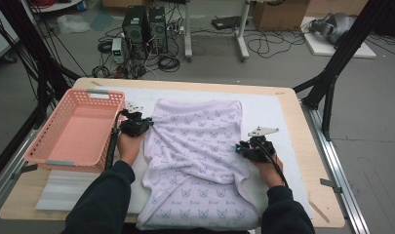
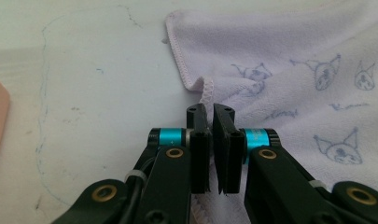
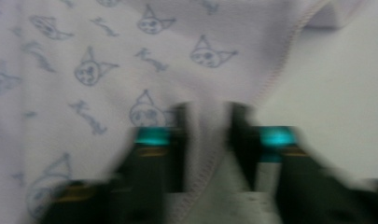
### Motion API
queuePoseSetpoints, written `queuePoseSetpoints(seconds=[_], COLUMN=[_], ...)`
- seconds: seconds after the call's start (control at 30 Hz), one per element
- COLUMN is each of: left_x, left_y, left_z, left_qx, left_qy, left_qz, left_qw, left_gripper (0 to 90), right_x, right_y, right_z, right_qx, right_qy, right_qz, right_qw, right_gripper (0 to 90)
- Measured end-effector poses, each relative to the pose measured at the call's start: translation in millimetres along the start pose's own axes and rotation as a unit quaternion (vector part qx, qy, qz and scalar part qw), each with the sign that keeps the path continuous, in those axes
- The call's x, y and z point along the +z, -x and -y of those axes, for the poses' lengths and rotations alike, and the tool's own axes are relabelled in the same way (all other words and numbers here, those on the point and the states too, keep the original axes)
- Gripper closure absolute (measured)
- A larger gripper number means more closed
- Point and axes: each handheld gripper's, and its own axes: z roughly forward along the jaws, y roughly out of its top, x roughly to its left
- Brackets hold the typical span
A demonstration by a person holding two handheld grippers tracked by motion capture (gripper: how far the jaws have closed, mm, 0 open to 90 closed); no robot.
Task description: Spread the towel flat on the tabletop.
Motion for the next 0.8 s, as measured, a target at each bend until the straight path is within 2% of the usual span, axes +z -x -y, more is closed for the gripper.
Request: queuePoseSetpoints(seconds=[0.07, 0.13, 0.2, 0.27, 0.33, 0.4, 0.47, 0.57, 0.67, 0.77, 0.8], left_x=[0.6, 1.6, 2.7, 5.0, 7.3, 6.0, 1.7, -8.8, -20.6, -32.2, -35.0], left_y=[-0.1, 1.1, 3.0, 5.1, 6.5, 6.4, 3.9, 3.8, 10.9, 22.0, 25.7], left_z=[-0.2, -1.5, -2.1, -3.1, -4.8, -6.3, -8.0, -8.3, -4.8, 3.8, 6.6], left_qx=[0.001, 0.007, 0.005, 0.014, 0.023, 0.03, -0.002, -0.015, -0.008, 0.017, 0.023], left_qy=[-0.002, -0.005, 0.003, 0.002, 0.001, 0.011, 0.012, 0.011, 0.01, 0.001, -0.012], left_qz=[0.002, 0.0, 0.002, 0.006, 0.013, 0.009, 0.026, 0.063, 0.09, 0.109, 0.11], left_qw=[1.0, 1.0, 1.0, 0.9999, 0.9996, 0.9995, 0.9996, 0.9979, 0.9958, 0.9939, 0.9936], left_gripper=[84.9, 84.9, 84.7, 84.4, 83.8, 82.5, 63.3, 53.3, 49.0, 47.5, 46.8], right_x=[1.9, 5.9, 10.4, 13.8, 18.3, 23.2, 26.4, 20.4, 7.8, -5.9, -9.8], right_y=[1.8, 4.6, 13.3, 20.5, 25.2, 26.4, 29.0, 28.0, 26.3, 21.5, 20.4], right_z=[-2.1, -5.2, -6.6, -8.9, -12.2, -15.6, -16.3, -16.1, -15.3, -12.2, -11.4], right_qx=[-0.02, -0.033, -0.024, -0.018, -0.022, -0.023, -0.008, 0.003, 0.02, 0.024, 0.027], right_qy=[0.004, 0.006, 0.016, 0.02, 0.033, 0.031, 0.032, 0.039, 0.056, 0.07, 0.068], right_qz=[0.013, 0.055, 0.082, 0.107, 0.142, 0.174, 0.162, 0.152, 0.139, 0.138, 0.133], right_qw=[0.9997, 0.998, 0.9962, 0.9939, 0.9891, 0.984, 0.9862, 0.9876, 0.9885, 0.9877, 0.9885], right_gripper=[86.7, 87.3, 87.4, 87.4, 87.4, 87.2, 84.0, 70.7, 65.0, 62.1, 60.6])
